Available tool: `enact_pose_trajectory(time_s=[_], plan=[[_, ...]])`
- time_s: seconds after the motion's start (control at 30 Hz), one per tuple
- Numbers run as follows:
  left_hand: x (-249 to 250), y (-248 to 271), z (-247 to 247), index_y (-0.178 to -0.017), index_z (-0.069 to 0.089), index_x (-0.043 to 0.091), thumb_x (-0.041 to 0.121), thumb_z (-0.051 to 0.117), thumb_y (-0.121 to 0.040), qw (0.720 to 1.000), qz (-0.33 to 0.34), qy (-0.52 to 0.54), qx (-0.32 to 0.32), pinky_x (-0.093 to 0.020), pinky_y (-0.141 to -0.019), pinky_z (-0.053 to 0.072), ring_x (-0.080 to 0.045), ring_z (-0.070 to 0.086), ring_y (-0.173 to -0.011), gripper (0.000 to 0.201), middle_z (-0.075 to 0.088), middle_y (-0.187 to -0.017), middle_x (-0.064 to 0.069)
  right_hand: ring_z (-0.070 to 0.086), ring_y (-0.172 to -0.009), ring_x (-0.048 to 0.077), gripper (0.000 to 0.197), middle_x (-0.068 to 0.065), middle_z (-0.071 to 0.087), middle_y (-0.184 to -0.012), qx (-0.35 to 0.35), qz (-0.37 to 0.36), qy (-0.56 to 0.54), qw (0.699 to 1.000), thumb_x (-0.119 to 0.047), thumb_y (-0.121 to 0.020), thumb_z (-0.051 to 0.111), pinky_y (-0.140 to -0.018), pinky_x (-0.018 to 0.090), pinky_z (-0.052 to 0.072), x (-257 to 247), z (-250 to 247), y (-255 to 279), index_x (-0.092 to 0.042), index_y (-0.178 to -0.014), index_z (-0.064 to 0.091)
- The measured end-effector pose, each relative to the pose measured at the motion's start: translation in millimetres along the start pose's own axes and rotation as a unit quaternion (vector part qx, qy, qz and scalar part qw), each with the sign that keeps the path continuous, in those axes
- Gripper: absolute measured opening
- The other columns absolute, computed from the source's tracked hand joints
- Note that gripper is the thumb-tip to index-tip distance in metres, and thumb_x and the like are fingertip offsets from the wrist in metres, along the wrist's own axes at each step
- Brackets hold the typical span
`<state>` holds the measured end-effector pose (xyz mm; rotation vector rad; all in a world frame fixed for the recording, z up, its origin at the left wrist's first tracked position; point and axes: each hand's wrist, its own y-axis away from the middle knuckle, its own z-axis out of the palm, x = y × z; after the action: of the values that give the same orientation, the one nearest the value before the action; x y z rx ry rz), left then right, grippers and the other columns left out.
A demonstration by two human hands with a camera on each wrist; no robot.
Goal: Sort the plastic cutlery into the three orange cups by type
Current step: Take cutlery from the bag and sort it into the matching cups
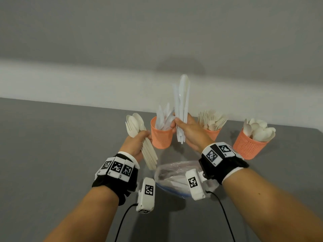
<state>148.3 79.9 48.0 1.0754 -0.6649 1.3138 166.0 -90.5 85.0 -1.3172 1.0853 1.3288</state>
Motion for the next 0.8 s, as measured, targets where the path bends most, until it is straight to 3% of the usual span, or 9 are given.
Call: enact_pose_trajectory(time_s=[0.17, 0.3, 0.4, 0.5, 0.57, 0.63, 0.7, 0.73, 0.8], plan=[[21, -4, 4, -0.066, 0.049, 0.012, 0.009, 0.055, -0.090, 0.997, 0.027, 0.063, -0.038, -0.024, -0.050, 0.049, -0.008, 0.045, -0.039, 0.026, 0.046, -0.045, 0.003, 0.042, -0.042, 0.009, 0.018, 0.001, 0.052, -0.059, -0.174, 0.084, -0.111, 0.975, -0.009, -0.098, 0.038, -0.041, 0.019, 0.035, 6, 17, 1, -0.011, -0.105, 0.055], [39, -5, 5, -0.077, 0.052, 0.013, 0.022, 0.044, -0.097, 0.982, 0.021, 0.149, -0.111, -0.021, -0.049, 0.047, -0.006, 0.044, -0.036, 0.024, 0.047, -0.049, 0.004, 0.032, -0.036, 0.006, 0.017, -0.001, 0.041, -0.053, -0.260, 0.188, -0.159, 0.934, -0.019, -0.094, 0.041, -0.036, 0.017, 0.026, 22, 18, 8, -0.009, -0.097, 0.055], [41, -7, 2, -0.080, 0.050, 0.011, 0.031, 0.038, -0.098, 0.977, -0.021, 0.136, -0.165, -0.024, -0.064, 0.047, -0.008, 0.044, -0.037, 0.030, 0.038, -0.042, 0.002, 0.032, -0.035, 0.004, 0.016, -0.003, 0.040, -0.051, -0.289, 0.238, -0.158, 0.914, -0.023, -0.092, 0.043, -0.034, 0.014, 0.028, 28, 13, 12, -0.010, -0.094, 0.053], [38, -9, 0, -0.084, 0.055, 0.007, 0.026, 0.043, -0.095, 0.979, -0.036, 0.112, -0.169, -0.020, -0.049, 0.047, -0.010, 0.043, -0.036, 0.025, 0.037, -0.046, -0.001, 0.035, -0.035, 0.006, 0.018, -0.002, 0.042, -0.050, -0.300, 0.248, -0.142, 0.910, -0.025, -0.091, 0.045, -0.035, 0.016, 0.033, 29, 8, 13, -0.010, -0.092, 0.055], [36, -12, -3, -0.084, 0.052, 0.008, 0.023, 0.045, -0.094, 0.979, -0.045, 0.085, -0.178, -0.021, -0.052, 0.049, -0.010, 0.044, -0.039, 0.019, 0.038, -0.040, 0.002, 0.038, -0.038, 0.006, 0.016, -0.002, 0.045, -0.053, -0.295, 0.232, -0.109, 0.921, -0.026, -0.090, 0.049, -0.037, 0.017, 0.035, 27, 10, 14, -0.011, -0.093, 0.057], [33, -14, -5, -0.098, 0.049, 0.009, 0.023, 0.046, -0.094, 0.975, -0.066, 0.064, -0.202, -0.023, -0.057, 0.051, -0.010, 0.048, -0.042, 0.015, 0.041, -0.040, 0.004, 0.036, -0.038, 0.005, 0.016, -0.002, 0.043, -0.054, -0.275, 0.220, -0.083, 0.932, -0.027, -0.094, 0.050, -0.037, 0.015, 0.033, 24, 15, 15, -0.013, -0.099, 0.056], [30, -16, -6, -0.108, 0.054, 0.005, 0.026, 0.046, -0.094, 0.974, -0.068, 0.059, -0.208, -0.022, -0.061, 0.050, -0.008, 0.047, -0.044, 0.027, 0.040, -0.041, 0.006, 0.030, -0.036, 0.003, 0.020, -0.005, 0.037, -0.052, -0.265, 0.211, -0.059, 0.939, -0.030, -0.095, 0.046, -0.035, 0.014, 0.028, 21, 19, 15, -0.013, -0.101, 0.054], [30, -16, -6, -0.104, 0.062, 0.004, 0.029, 0.044, -0.095, 0.976, -0.060, 0.058, -0.201, -0.021, -0.061, 0.049, -0.007, 0.046, -0.044, 0.032, 0.038, -0.041, 0.007, 0.028, -0.036, 0.002, 0.021, -0.006, 0.034, -0.052, -0.268, 0.208, -0.047, 0.939, -0.032, -0.095, 0.046, -0.035, 0.014, 0.026, 20, 19, 15, -0.014, -0.101, 0.054], [31, -14, -7, -0.075, 0.074, 0.015, 0.035, 0.040, -0.097, 0.983, -0.045, 0.058, -0.170, -0.019, -0.059, 0.049, -0.005, 0.043, -0.043, 0.045, 0.037, -0.040, 0.008, 0.026, -0.036, 0.002, 0.023, -0.007, 0.032, -0.051, -0.281, 0.210, -0.026, 0.936, -0.034, -0.095, 0.044, -0.035, 0.014, 0.025, 20, 17, 16, -0.016, -0.105, 0.055]])
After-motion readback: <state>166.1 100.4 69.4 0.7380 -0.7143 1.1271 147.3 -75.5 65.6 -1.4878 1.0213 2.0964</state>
